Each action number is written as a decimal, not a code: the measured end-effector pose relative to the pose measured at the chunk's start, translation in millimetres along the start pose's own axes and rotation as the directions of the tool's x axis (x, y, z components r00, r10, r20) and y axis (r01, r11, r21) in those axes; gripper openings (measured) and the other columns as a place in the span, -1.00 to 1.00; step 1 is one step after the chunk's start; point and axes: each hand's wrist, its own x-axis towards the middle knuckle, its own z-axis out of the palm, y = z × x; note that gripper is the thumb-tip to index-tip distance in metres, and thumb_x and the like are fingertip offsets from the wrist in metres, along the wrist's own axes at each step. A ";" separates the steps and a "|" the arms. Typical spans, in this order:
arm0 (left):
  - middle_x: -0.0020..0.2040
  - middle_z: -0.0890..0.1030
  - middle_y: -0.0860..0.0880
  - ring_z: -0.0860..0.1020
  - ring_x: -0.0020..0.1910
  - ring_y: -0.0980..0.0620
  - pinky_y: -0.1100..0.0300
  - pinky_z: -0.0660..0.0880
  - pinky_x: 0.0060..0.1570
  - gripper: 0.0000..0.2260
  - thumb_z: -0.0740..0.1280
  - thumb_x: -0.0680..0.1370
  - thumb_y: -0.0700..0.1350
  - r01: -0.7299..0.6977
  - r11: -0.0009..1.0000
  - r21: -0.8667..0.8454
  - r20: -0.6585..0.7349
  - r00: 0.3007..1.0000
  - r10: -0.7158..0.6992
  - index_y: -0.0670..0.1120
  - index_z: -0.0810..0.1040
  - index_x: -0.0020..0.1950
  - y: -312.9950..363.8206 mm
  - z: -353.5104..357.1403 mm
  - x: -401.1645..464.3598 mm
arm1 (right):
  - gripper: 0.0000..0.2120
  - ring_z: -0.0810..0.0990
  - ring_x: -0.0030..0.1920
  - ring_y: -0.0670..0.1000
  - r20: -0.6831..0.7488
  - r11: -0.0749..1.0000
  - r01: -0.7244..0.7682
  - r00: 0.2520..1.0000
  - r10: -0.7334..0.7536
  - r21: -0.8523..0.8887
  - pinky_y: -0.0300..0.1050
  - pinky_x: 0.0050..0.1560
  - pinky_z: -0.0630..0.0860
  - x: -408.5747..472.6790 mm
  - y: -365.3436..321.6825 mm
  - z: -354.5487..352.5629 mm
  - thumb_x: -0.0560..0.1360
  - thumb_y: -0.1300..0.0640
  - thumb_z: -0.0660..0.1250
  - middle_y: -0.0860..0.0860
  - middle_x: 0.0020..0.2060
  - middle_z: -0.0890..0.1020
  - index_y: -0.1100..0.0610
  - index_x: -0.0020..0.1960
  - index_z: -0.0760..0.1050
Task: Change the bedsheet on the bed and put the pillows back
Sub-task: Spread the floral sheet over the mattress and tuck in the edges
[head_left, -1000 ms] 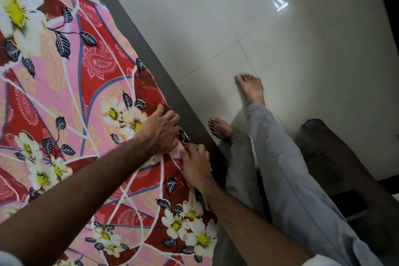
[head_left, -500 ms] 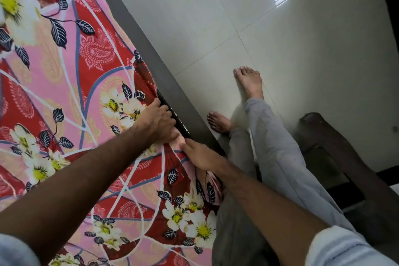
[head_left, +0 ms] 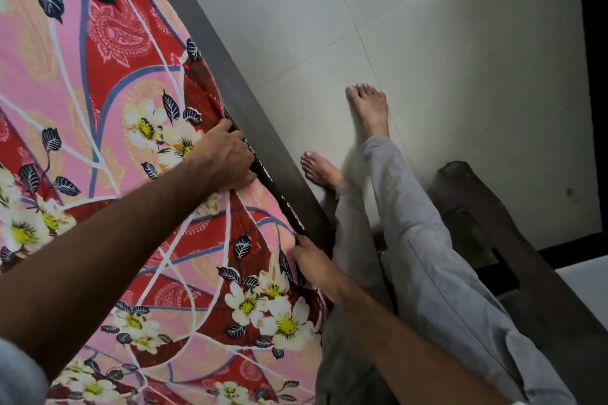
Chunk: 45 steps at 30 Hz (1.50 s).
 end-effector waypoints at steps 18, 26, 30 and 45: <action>-0.05 0.66 -0.04 0.63 -0.10 -0.03 -0.05 0.58 0.10 -0.58 0.01 0.69 0.10 -0.104 0.929 -0.356 -0.068 0.994 0.086 -0.08 0.59 0.04 -37.3 -30.8 -21.9 | -0.77 0.64 -0.10 0.10 -0.301 0.764 0.304 0.787 -0.538 -0.569 -0.01 -0.04 0.56 34.2 -180.6 -104.5 0.60 0.01 0.19 0.05 -0.16 0.66 0.10 -0.14 0.49; 0.18 0.58 -0.02 0.54 0.21 -0.08 -0.21 0.31 0.34 -0.74 0.20 0.63 0.07 0.268 0.963 0.020 -0.260 0.932 -0.254 0.06 0.55 0.24 -232.0 -81.5 -87.6 | -0.88 0.61 0.08 -0.01 -0.119 0.814 0.504 0.824 -0.553 -0.289 0.00 0.19 0.53 1.0 -276.4 -72.0 0.58 0.14 0.30 -0.01 0.04 0.65 0.03 0.07 0.58; 0.23 0.55 0.02 0.51 0.24 -0.06 -0.21 0.29 0.34 -0.61 0.03 0.65 0.21 0.334 0.933 0.129 -0.193 0.932 -0.307 0.13 0.52 0.30 -310.6 -73.1 -105.4 | -0.76 0.66 0.06 -0.09 0.021 0.787 0.587 0.804 -0.595 -0.188 0.04 0.18 0.60 -1.5 -333.5 -25.2 0.58 0.07 0.28 -0.07 0.11 0.65 -0.02 0.24 0.50; 0.14 0.55 -0.05 0.53 0.08 -0.08 -0.02 0.38 0.07 -0.57 -0.04 0.67 0.19 0.031 0.996 0.080 -0.237 0.971 -0.011 0.04 0.54 0.23 -393.7 -67.2 -46.2 | -0.40 0.19 0.54 -0.08 -0.092 0.833 0.501 0.842 -0.532 -0.237 0.01 0.56 0.10 34.2 -441.6 47.3 0.64 -0.24 0.11 -0.06 0.54 0.27 -0.03 0.60 0.15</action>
